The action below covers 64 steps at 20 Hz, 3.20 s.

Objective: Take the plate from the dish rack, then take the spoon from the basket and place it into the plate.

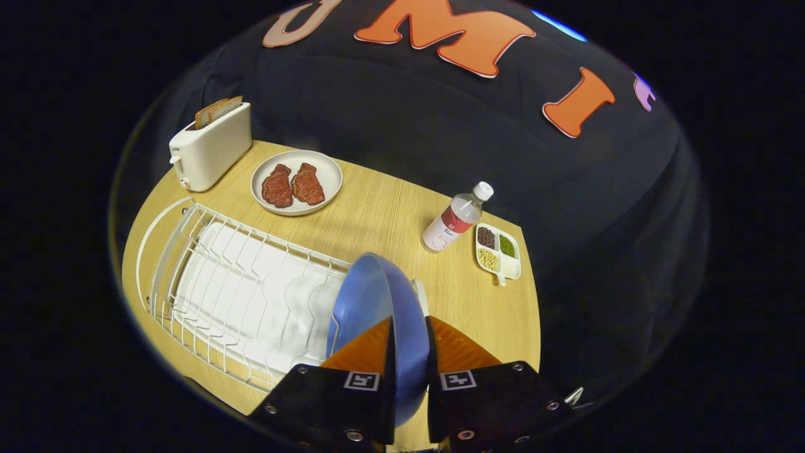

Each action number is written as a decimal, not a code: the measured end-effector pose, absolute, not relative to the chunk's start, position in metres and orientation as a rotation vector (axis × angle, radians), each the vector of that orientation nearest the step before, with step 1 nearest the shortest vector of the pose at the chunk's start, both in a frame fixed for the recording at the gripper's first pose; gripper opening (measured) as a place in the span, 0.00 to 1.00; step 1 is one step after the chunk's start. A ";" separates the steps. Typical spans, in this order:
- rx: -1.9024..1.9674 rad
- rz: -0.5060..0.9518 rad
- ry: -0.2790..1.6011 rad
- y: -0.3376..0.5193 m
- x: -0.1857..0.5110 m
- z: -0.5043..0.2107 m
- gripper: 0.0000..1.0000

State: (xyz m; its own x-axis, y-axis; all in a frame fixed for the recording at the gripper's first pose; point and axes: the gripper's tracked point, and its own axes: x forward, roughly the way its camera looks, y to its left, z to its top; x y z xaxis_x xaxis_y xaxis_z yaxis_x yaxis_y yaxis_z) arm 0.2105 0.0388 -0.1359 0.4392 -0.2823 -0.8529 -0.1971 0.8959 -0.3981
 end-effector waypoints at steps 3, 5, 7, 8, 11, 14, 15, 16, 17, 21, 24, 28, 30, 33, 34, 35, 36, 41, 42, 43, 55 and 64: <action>-0.531 -0.052 1.114 0.040 0.208 -0.130 0.21; -0.516 -0.034 1.114 0.044 0.204 -0.126 0.21; -0.482 -0.025 1.103 0.044 0.201 -0.118 0.20; -0.467 -0.022 1.097 0.043 0.199 -0.113 0.20; -0.393 0.009 1.066 0.044 0.188 -0.092 0.21; -0.363 0.040 1.023 0.040 0.172 -0.074 0.20; -0.352 0.051 1.015 0.039 0.165 -0.071 0.20; -0.340 0.071 1.010 0.040 0.156 -0.069 0.21; -0.329 0.089 1.008 0.041 0.146 -0.070 0.21; -0.319 0.150 1.005 0.040 0.106 -0.078 0.21; -0.274 0.214 1.016 0.049 0.072 -0.091 0.21; -0.276 0.277 1.020 0.052 0.032 -0.103 0.20; -0.236 0.304 1.043 0.055 0.014 -0.117 0.20; -0.129 0.318 1.074 0.052 -0.008 -0.137 0.21; -0.067 0.317 1.083 0.054 -0.014 -0.145 0.21; -0.010 0.321 1.100 0.054 -0.022 -0.154 0.20; 0.042 0.313 1.112 0.051 -0.026 -0.161 0.20; 0.185 0.268 1.091 0.036 -0.032 -0.181 0.20; 0.209 0.271 1.093 0.036 -0.035 -0.186 0.20; 0.244 0.277 1.096 0.037 -0.039 -0.191 0.20; 0.394 0.256 1.065 0.045 -0.047 -0.237 0.26; 0.195 0.085 0.946 0.007 -0.034 -0.260 0.38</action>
